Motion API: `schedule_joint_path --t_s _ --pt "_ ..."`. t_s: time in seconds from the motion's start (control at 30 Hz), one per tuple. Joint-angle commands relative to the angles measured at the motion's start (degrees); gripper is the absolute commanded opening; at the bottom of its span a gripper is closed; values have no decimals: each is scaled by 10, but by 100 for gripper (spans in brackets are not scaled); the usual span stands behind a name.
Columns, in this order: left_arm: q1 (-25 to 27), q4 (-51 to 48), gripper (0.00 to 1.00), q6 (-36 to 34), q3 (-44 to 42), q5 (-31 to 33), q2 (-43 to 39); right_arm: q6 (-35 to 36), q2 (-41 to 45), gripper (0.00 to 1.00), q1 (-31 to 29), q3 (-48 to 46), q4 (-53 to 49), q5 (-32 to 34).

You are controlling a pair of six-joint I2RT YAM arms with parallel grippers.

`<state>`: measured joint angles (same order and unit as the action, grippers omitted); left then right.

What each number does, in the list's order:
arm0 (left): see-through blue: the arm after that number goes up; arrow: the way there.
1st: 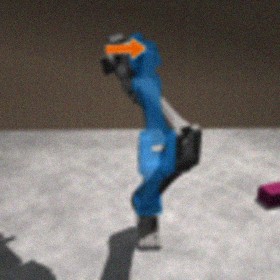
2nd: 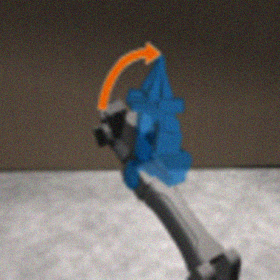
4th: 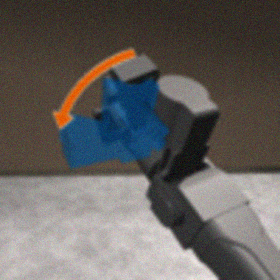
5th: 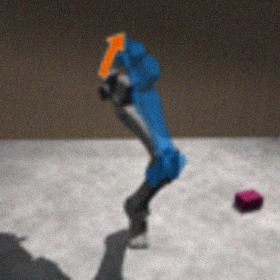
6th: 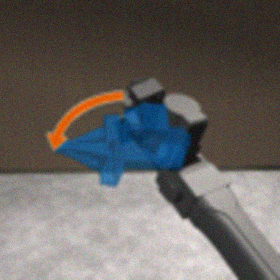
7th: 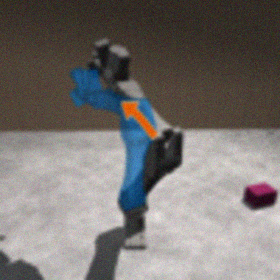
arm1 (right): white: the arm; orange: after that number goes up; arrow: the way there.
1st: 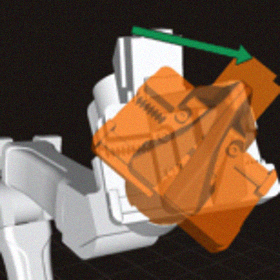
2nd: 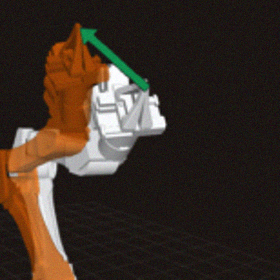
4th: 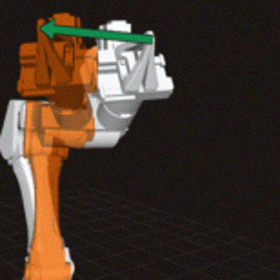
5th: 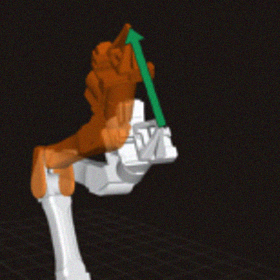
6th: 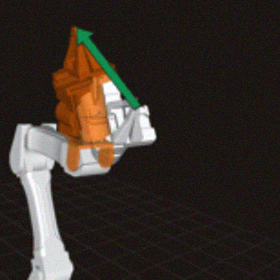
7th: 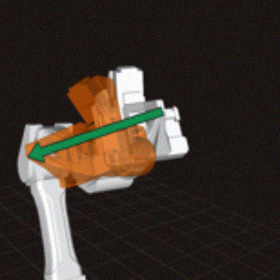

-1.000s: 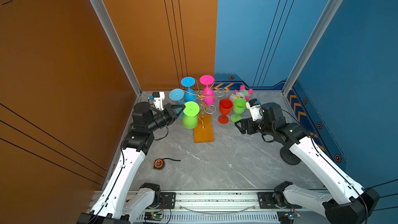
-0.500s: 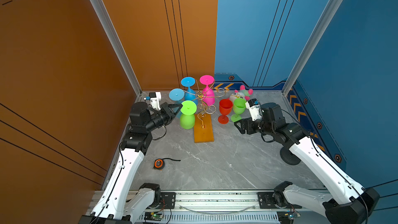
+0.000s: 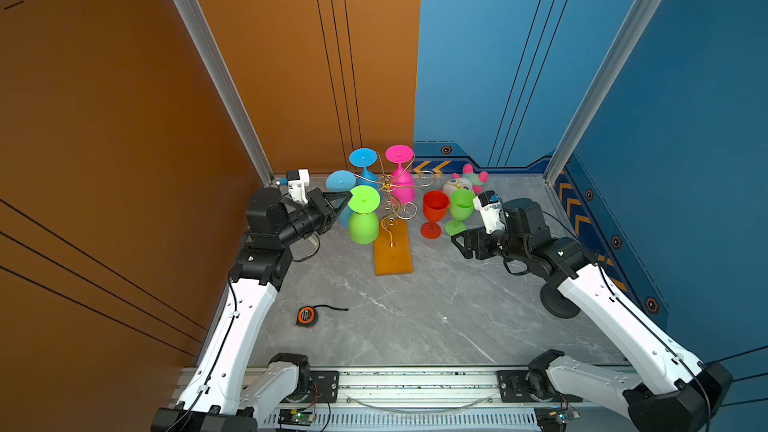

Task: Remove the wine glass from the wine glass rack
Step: 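Slide the green glass along its rack arm with the left gripper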

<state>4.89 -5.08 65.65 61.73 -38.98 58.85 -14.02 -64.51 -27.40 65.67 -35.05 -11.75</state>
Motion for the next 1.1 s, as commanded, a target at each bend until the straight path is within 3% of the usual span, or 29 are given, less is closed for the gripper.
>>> schedule_joint_path --t_s 0.0,0.5,1.07 --pt "-6 16 0 0 18 -12 3 -10 16 86 -3 -7 8 13" --pt "-23 -19 0 -19 21 10 -4 -11 22 86 -3 -15 8 18" --pt "-11 -2 0 -20 52 12 46 -12 37 86 -2 -24 7 25"
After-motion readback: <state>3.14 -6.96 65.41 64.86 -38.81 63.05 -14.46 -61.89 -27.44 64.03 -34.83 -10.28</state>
